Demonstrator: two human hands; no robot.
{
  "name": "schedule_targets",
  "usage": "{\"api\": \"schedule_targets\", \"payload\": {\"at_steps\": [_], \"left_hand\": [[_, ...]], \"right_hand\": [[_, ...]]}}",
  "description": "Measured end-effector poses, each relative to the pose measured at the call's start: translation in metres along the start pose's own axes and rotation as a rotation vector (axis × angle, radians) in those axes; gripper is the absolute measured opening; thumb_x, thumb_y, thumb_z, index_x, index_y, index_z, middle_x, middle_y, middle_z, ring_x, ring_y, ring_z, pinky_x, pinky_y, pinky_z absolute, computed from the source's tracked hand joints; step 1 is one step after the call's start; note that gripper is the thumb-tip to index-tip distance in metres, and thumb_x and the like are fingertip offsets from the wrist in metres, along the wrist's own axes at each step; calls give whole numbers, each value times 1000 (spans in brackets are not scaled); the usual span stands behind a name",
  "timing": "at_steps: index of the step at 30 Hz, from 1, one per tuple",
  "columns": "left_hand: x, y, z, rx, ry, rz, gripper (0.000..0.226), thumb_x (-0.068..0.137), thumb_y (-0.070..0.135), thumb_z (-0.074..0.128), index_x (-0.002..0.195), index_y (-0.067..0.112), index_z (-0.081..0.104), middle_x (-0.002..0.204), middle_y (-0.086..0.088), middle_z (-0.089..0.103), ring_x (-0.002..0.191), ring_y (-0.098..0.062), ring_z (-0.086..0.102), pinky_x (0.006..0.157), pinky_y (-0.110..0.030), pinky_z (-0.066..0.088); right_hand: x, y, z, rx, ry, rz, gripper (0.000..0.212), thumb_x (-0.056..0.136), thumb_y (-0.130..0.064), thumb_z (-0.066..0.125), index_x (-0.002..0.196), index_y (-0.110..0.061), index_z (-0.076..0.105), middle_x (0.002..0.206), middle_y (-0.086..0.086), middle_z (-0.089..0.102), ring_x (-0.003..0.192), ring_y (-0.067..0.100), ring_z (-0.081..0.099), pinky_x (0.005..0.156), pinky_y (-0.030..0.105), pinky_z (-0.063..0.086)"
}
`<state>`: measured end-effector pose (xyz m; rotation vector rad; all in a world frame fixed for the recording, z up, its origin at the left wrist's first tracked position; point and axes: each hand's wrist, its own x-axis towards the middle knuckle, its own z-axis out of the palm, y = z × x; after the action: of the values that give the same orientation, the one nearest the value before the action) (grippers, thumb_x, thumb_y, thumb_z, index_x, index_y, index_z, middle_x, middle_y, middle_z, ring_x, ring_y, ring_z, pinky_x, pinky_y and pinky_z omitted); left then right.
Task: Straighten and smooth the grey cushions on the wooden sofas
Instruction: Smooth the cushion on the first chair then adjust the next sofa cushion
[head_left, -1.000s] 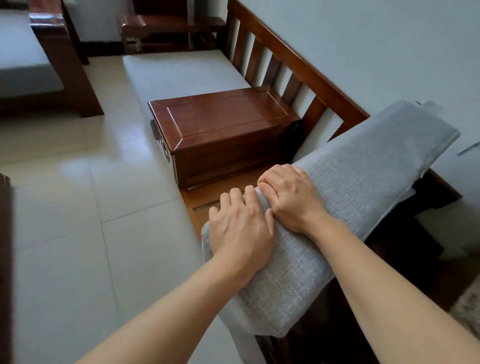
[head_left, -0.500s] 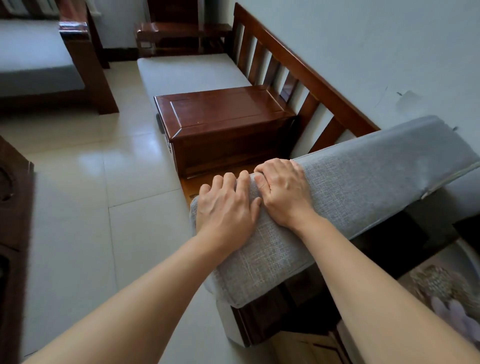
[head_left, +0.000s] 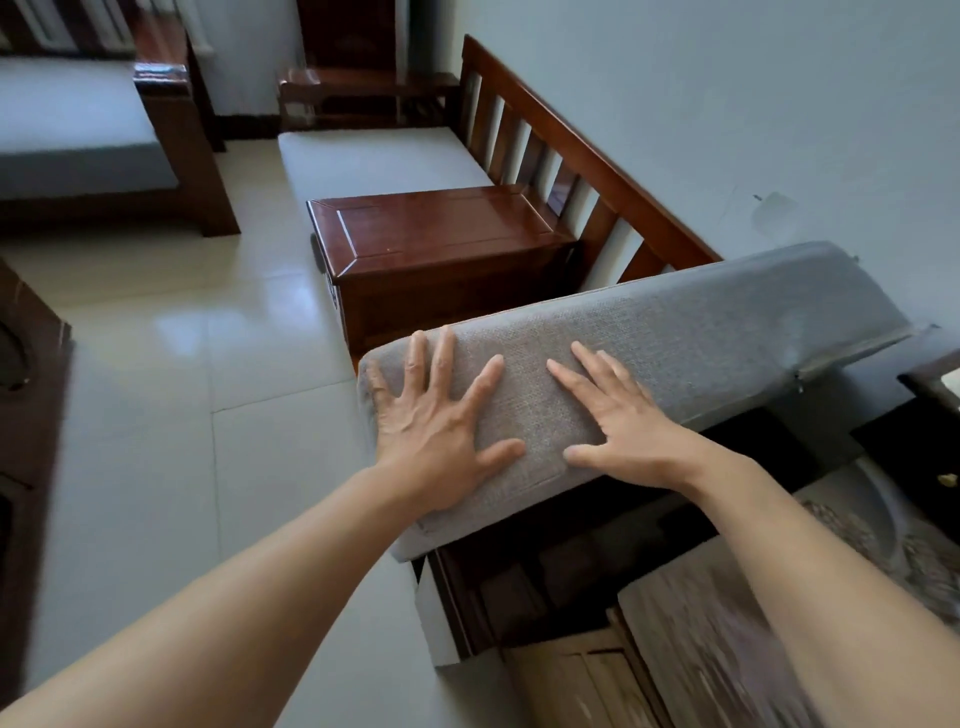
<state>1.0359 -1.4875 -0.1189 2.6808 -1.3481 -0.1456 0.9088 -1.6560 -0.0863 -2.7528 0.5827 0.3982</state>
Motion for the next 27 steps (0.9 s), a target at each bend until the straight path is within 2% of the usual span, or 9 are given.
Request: {"api": "schedule_targets", "payload": {"at_steps": [3,5,9,16,20,24,27], "left_hand": [[-7,17,5,33,-40,8,98,71,85,37,145,47,-14,153,-2,-32,137,-30,-34,102,-66,-18],[-10,27,9,59,-28,18,107,67,83,45,146,44,-15,154,0,-31,138,-28,-33,104,-65,-16],[-21,37,18,97,-13,20,107,73,67,56,147,39,-16,155,6,-25,142,-24,-26,108,-63,-11],[-51,53,31,189,-29,67,101,82,42,61,147,35,-16,151,2,-26,135,-29,-19,108,-65,-5],[-54,55,35,222,10,116,97,82,36,62,147,35,-9,148,-1,-22,133,-29,-12,108,-65,2],[-59,58,43,241,38,107,96,81,32,60,146,35,-10,147,-2,-25,133,-31,-13,108,-64,-1],[-55,58,42,227,31,101,93,83,38,60,146,36,-9,149,-2,-24,134,-31,-14,108,-64,-4]], "right_hand": [[-4,11,1,-238,-20,-44,124,68,-49,75,144,-41,-22,150,-10,-34,140,15,-30,117,43,-6],[-3,13,12,-320,36,-61,129,67,-53,76,141,-39,-30,149,-6,-38,139,20,-33,116,47,-9],[-8,13,37,-294,151,-60,114,80,-47,66,142,-36,-29,150,-1,-37,138,25,-34,113,52,-14],[-34,14,61,-280,150,-49,107,89,-43,58,129,-37,-41,146,3,-43,135,28,-38,112,50,-19],[-39,15,69,-298,220,-6,108,89,-33,59,133,-34,-40,149,5,-37,138,30,-32,112,48,-14],[-39,12,79,-340,250,14,111,85,-22,62,137,-29,-35,147,8,-38,139,34,-28,114,51,-10],[-35,16,77,-390,303,-27,115,73,-25,73,143,-27,-19,150,11,-21,139,36,-9,114,52,6]]}}
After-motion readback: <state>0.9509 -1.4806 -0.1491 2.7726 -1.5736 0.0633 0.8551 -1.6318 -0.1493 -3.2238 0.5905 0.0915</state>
